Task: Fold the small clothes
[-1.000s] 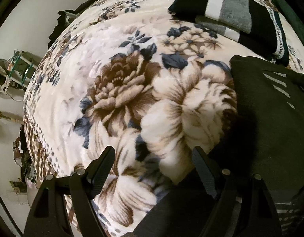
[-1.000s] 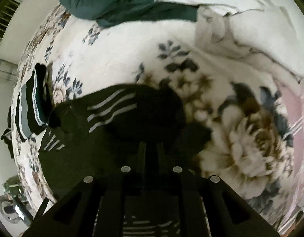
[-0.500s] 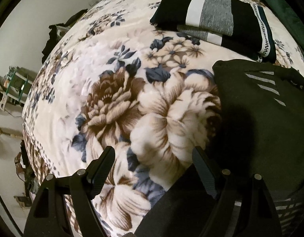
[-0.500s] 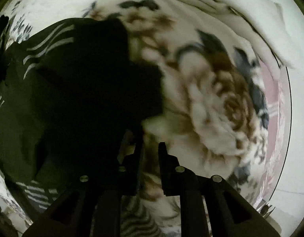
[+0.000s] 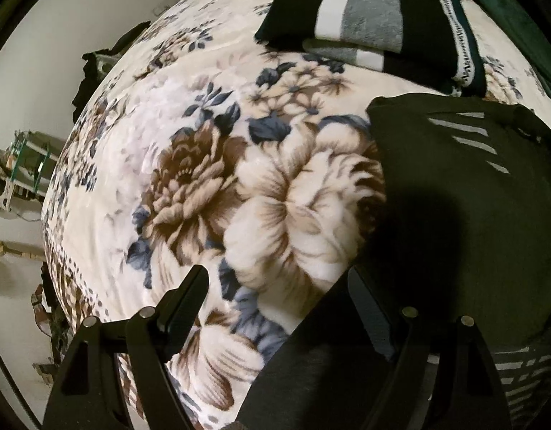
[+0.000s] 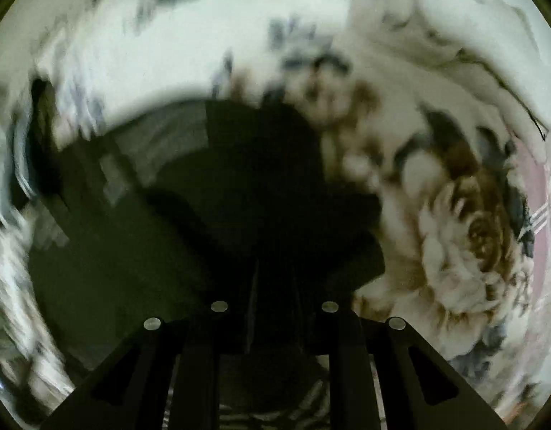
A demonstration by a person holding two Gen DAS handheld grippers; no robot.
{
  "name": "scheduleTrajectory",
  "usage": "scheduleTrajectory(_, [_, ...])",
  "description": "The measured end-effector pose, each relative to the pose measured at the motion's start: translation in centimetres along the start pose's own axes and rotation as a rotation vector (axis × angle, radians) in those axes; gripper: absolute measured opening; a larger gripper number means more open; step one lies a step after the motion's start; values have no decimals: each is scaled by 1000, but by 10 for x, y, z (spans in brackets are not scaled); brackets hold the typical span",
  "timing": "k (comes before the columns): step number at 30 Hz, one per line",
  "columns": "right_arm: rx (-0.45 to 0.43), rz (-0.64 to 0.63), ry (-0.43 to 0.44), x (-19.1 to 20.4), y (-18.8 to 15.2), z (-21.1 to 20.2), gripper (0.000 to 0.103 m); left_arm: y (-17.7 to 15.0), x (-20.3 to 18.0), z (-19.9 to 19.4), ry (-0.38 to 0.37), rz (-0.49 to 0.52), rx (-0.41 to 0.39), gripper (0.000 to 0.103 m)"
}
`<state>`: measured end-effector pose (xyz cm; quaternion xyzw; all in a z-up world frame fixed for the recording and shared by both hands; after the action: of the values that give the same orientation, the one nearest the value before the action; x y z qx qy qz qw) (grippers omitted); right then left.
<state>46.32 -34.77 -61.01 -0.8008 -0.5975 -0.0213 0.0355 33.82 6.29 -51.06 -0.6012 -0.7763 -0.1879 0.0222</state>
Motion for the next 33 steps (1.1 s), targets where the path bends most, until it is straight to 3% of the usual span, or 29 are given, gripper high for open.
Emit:
scheduleTrajectory(4, [-3,-88,-83,-11,-39,-4,18,3,-9,-7,-13,52,-27,79])
scheduleTrajectory(7, [78,-32,-101,-33,-56,-5,19,2,-20,-7,-52,86,5,79])
scheduleTrajectory(12, [-79,38,-17,-31,-32,-47,19,9,-45,-18,-105,129,-2,79])
scheduleTrajectory(15, [-157,-60,17,3,-16,-61,19,21,-63,-24,-127,156,-23,79])
scheduleTrajectory(17, [-149,-151,-24,28,-12,-51,19,28,-74,-20,-134,172,-25,79])
scheduleTrajectory(21, [-13,-270,-125,45,-31,-3,19,31,-89,4,-101,231,1,79])
scheduleTrajectory(28, [3,-223,-130,20,-46,-25,19,2,-67,36,-116,237,94,79])
scheduleTrajectory(33, [-66,-202,-83,29,-30,-45,19,-3,-63,47,-148,180,140,82])
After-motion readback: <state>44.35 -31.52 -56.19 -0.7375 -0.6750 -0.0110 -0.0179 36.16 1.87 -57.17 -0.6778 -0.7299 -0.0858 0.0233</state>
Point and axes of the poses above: each gripper's, at about its wrist camera, not at the fingertips, and z roughly the way its jaws point, x to its left, y to its top, the point moved 3 cm from there along z, roughly the way its jaws point, and after that the axes turned 1 degree about -z, right-handed, at the moved point
